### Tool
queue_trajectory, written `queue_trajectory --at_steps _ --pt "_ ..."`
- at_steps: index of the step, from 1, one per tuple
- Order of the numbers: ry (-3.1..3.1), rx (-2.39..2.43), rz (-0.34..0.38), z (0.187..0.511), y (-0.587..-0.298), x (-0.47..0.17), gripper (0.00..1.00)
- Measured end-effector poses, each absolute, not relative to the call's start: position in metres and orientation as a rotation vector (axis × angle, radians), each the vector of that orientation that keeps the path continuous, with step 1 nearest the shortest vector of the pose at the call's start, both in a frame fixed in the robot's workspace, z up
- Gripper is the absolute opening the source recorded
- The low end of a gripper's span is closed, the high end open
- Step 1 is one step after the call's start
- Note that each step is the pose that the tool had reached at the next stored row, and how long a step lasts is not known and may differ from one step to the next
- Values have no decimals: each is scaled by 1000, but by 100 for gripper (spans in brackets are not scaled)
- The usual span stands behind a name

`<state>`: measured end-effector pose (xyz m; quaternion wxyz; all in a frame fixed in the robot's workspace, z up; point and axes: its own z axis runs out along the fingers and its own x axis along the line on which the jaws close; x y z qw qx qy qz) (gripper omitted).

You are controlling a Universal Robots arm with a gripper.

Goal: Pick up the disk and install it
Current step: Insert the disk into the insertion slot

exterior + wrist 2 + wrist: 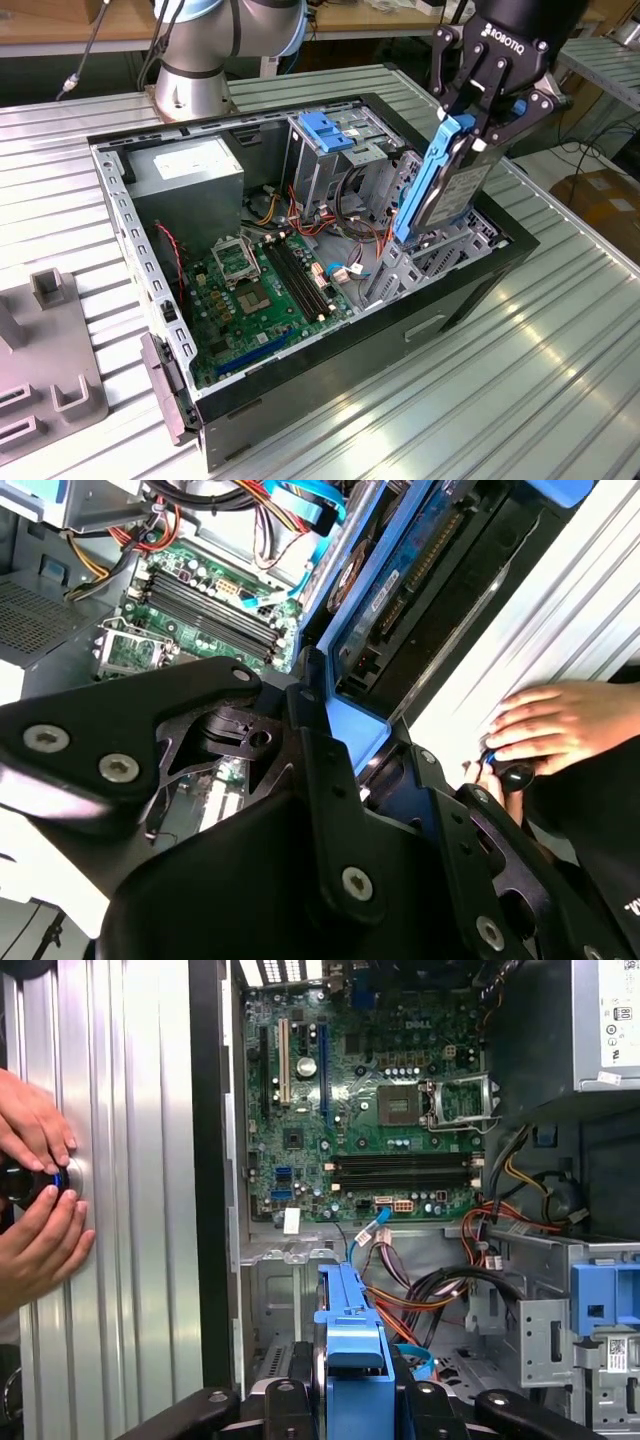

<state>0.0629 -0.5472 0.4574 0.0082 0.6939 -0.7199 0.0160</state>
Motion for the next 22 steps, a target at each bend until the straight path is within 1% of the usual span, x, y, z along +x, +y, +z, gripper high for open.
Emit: queue_trajectory --at_steps 22 --pt "-2244 2175 50 451 -553 64 37"
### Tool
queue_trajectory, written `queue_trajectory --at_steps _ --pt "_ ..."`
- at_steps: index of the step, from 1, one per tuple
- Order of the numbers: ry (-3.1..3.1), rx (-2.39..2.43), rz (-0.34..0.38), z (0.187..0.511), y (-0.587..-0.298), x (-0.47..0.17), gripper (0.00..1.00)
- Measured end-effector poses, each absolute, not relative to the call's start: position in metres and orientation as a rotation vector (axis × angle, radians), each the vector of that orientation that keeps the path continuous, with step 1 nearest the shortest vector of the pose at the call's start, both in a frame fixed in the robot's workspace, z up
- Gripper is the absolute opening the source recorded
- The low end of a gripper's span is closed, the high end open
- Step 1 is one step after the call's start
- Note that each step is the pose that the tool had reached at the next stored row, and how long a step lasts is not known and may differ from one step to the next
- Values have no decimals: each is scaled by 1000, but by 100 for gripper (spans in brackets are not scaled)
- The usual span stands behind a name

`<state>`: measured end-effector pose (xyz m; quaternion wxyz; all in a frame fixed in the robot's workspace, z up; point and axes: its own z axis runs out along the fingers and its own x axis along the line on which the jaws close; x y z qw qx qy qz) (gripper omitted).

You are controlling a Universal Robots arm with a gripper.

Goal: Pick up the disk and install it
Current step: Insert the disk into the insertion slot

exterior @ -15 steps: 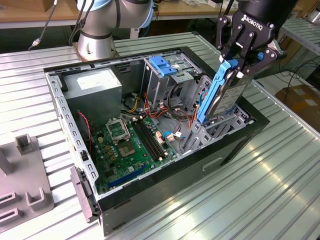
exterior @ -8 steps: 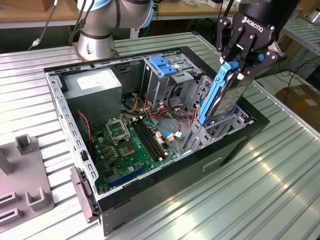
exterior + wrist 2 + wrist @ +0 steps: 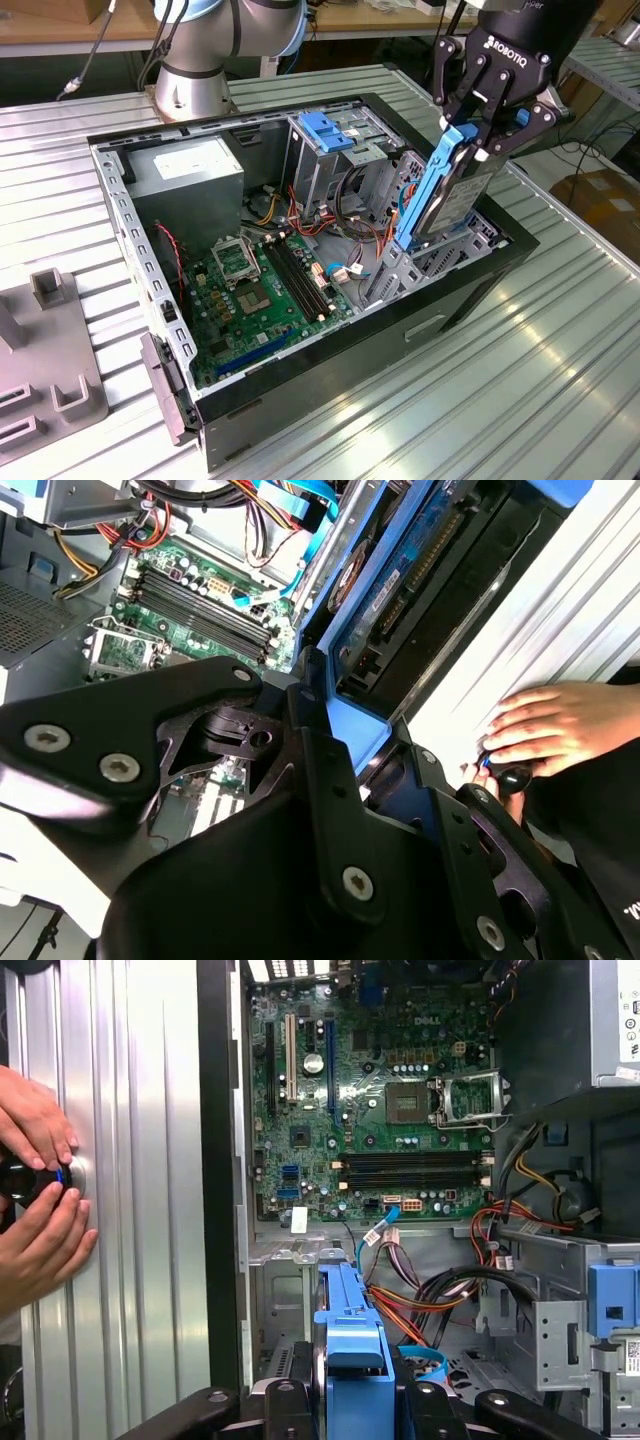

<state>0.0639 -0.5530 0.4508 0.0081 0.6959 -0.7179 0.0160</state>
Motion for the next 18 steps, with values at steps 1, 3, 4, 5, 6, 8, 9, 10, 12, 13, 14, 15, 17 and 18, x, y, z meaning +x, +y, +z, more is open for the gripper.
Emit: queue_trajectory --at_steps 1,3,4,5,6,8,9,10,12,13,14,15,17,18 --pt "-2244 2175 50 451 -553 64 37" --pt "-2244 2175 50 450 -553 64 37" --pt "-2244 2175 50 450 -553 64 37" --pt "-2244 2175 50 449 -553 64 37" --pt "-2244 2175 50 449 -553 64 37" --pt "-2244 2175 50 448 -553 64 37" --pt "-2244 2175 50 448 -553 64 37" --pt "-2244 2175 50 448 -553 64 37" --pt "-2244 2175 50 447 -553 64 37" --pt "-2244 2175 50 447 -553 64 37" --pt "-2244 2175 50 446 -553 64 37" --pt "-2244 2175 49 446 -554 64 37" --pt "-2244 2175 49 445 -554 64 37" --pt "-2245 2175 49 445 -554 64 37"
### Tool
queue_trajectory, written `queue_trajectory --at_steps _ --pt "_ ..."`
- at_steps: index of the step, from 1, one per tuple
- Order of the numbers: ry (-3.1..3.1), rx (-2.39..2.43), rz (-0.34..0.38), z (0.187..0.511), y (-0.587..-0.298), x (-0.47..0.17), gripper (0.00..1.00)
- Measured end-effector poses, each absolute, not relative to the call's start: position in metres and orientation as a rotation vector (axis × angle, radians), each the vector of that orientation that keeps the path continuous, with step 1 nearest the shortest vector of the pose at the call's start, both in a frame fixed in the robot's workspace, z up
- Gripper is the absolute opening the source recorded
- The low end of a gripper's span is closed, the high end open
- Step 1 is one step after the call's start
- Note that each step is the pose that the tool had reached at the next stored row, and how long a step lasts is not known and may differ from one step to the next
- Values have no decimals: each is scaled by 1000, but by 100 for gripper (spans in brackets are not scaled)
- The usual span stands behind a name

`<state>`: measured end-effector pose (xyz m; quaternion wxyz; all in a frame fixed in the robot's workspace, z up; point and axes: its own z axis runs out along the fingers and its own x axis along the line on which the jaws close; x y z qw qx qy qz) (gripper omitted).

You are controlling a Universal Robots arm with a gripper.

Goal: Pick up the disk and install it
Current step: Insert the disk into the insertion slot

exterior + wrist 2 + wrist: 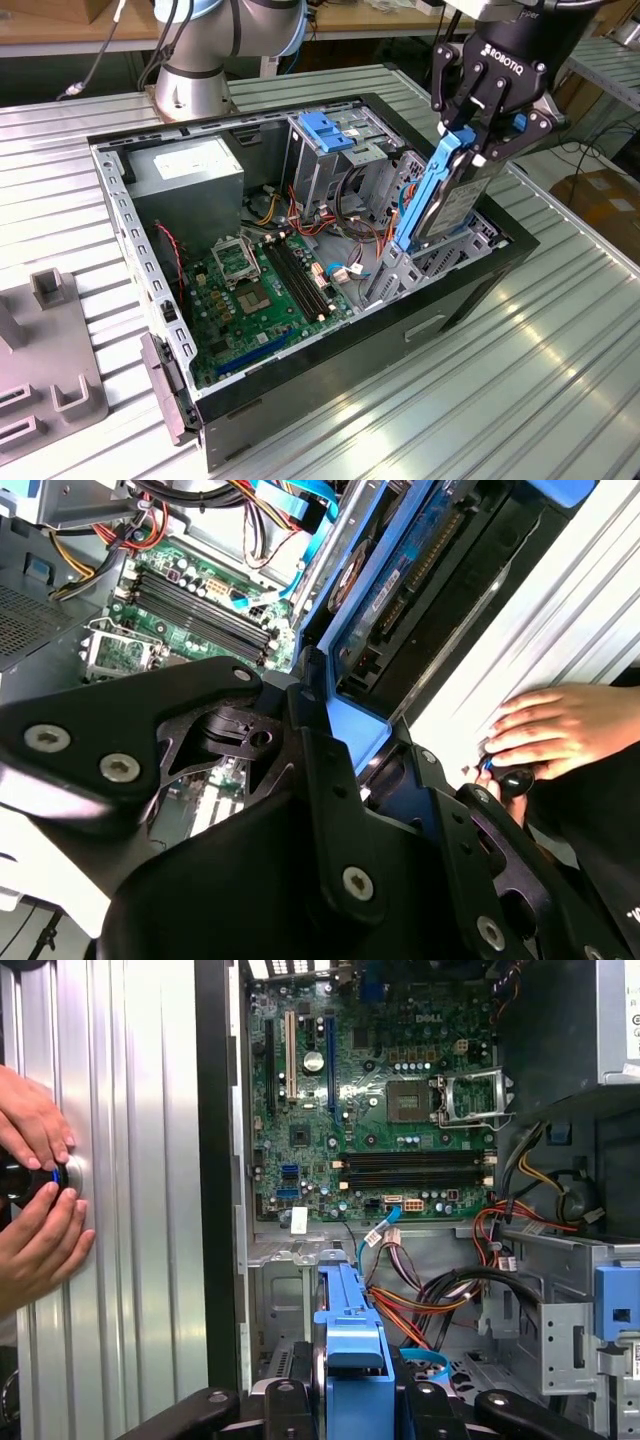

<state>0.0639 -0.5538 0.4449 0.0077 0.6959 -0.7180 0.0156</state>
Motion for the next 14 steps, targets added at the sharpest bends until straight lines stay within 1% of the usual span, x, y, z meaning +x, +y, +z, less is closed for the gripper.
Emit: queue_trajectory --at_steps 14 --pt "-2246 2177 46 439 -555 64 37"
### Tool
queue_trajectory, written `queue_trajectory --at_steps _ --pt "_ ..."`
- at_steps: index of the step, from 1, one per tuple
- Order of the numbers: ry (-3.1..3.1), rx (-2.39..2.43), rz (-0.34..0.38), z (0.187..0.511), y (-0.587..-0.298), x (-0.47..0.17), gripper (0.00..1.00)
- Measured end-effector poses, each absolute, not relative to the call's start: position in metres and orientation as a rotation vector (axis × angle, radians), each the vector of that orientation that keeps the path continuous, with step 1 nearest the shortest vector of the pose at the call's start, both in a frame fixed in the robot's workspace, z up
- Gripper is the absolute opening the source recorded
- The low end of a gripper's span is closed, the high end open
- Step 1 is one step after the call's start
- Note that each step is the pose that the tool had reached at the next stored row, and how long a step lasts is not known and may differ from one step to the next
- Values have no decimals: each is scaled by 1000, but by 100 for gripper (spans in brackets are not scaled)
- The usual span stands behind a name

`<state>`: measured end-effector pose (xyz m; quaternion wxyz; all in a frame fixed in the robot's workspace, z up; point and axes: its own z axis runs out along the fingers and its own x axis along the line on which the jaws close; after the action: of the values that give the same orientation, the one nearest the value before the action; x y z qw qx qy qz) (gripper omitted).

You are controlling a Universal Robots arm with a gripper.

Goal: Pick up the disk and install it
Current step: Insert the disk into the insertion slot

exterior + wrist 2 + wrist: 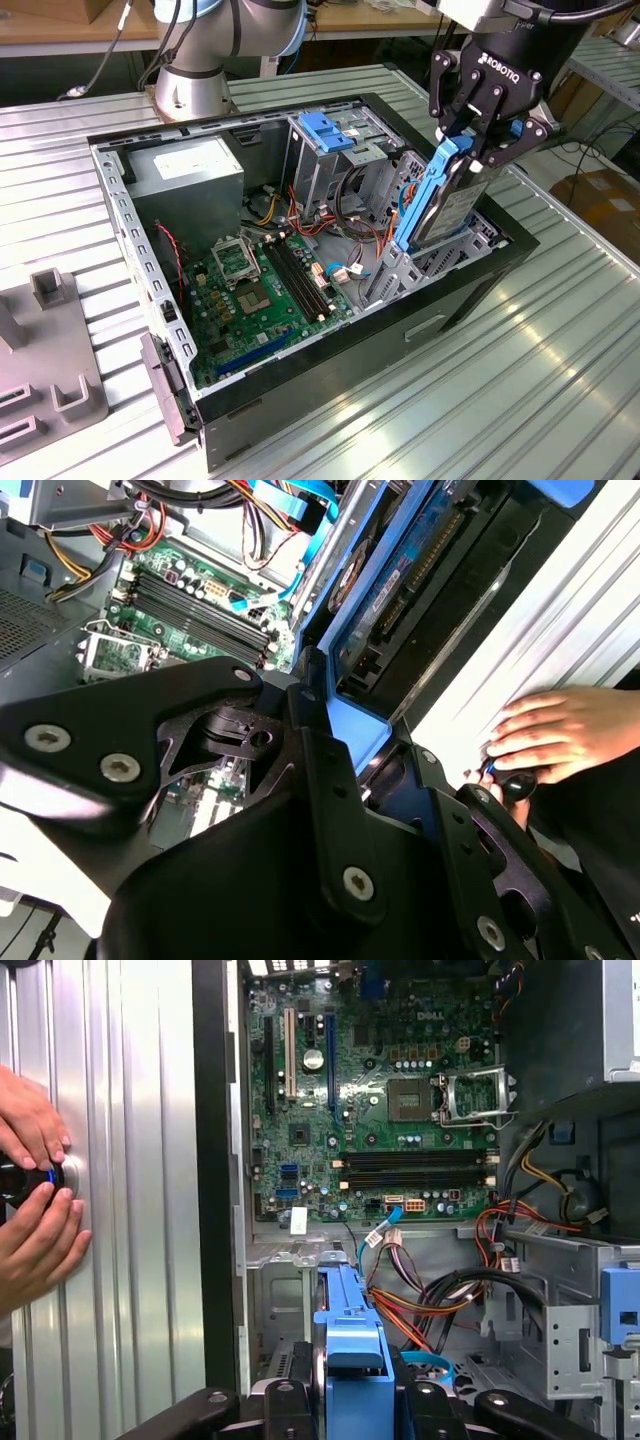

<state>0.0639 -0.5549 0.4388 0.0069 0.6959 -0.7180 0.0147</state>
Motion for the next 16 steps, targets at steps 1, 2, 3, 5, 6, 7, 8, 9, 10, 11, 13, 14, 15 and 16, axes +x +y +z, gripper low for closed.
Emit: queue_trajectory --at_steps 1,2,3,5,6,7,8,9,10,11,13,14,15,16 --pt "-2246 2177 45 438 -555 64 37" --pt "-2246 2177 45 437 -555 64 37" --pt "-2246 2177 45 436 -555 64 37" --pt "-2247 2177 44 434 -555 64 37" --pt "-2247 2178 44 433 -555 64 37" --pt "-2247 2178 44 433 -555 64 37" --pt "-2247 2178 43 431 -555 64 37" --pt "-2247 2178 43 430 -555 64 37" --pt "-2247 2178 43 430 -555 64 37" --pt "-2247 2178 42 429 -556 64 37" --pt "-2248 2179 41 426 -556 64 37" --pt "-2248 2179 41 426 -556 64 37" --pt "-2248 2179 41 425 -556 64 37" --pt "-2248 2179 41 424 -556 64 37"
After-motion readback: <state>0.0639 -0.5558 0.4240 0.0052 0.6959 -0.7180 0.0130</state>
